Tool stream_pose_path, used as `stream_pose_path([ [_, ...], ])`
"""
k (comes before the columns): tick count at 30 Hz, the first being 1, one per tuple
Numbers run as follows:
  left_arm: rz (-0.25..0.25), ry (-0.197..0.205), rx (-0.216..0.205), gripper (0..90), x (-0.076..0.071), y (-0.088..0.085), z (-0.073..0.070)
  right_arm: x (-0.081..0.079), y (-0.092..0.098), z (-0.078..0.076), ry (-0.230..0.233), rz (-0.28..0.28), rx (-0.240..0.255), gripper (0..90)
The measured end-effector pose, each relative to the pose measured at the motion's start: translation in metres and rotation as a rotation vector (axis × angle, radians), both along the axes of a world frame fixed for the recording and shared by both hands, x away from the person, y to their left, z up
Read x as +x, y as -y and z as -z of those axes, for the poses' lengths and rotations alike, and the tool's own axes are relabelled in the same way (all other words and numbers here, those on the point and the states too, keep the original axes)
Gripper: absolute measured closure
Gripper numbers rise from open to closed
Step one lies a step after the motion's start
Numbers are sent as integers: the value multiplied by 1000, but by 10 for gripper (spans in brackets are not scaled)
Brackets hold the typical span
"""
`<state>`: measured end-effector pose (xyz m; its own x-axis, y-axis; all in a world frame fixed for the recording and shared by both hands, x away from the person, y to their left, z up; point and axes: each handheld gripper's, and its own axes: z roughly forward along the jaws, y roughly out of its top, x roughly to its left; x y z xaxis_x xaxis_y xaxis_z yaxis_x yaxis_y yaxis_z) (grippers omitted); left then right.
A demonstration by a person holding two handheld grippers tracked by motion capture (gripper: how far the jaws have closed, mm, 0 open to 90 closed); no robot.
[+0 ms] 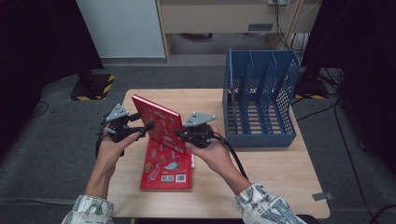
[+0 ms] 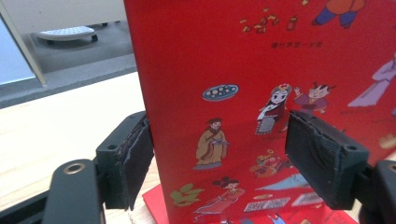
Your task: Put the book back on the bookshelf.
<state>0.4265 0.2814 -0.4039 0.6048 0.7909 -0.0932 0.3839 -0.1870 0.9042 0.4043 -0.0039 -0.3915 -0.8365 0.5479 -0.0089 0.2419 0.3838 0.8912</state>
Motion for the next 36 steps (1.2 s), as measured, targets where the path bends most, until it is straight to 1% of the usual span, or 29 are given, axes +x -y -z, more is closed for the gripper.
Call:
stream_pose_path([
  [3, 11, 9, 6, 224, -1, 1, 1, -4, 0, 0, 13, -6, -17, 779],
  [4, 11, 9, 2, 224, 0, 1, 0, -4, 1, 0, 12, -5, -14, 773],
  [6, 12, 8, -1, 224, 0, 1, 0, -3, 1, -1, 24, -12, 6, 759],
  [8, 12, 8, 0, 221, 0, 2, 0, -3, 1, -6, 33, -17, 35, 734],
  [12, 15, 7, -2, 220, -1, 2, 1, -1, -4, -18, 55, -33, 38, 706],
  [15, 15, 7, -3, 224, 0, 2, 1, 1, -8, -22, 69, -41, 54, 652],
  [19, 19, 6, -3, 228, 0, 3, 1, 4, -15, -25, 78, -48, 64, 629],
  [21, 24, 6, 3, 234, -1, 4, 1, 7, -17, -26, 77, -45, 78, 627],
  [25, 26, 4, 1, 234, -1, 5, 1, 13, -20, -26, 72, -40, 99, 642],
  [29, 24, 3, -5, 235, 0, 6, 1, 16, -21, -25, 71, -28, 101, 641],
  [33, 23, 1, -5, 235, 0, 7, 1, 19, -21, -26, 60, -35, 112, 591],
  [34, 23, 1, -4, 236, 0, 7, 1, 19, -20, -27, 55, -40, 117, 591],
  [36, 24, 1, -4, 238, 0, 7, 1, 19, -21, -28, 62, -46, 120, 624],
])
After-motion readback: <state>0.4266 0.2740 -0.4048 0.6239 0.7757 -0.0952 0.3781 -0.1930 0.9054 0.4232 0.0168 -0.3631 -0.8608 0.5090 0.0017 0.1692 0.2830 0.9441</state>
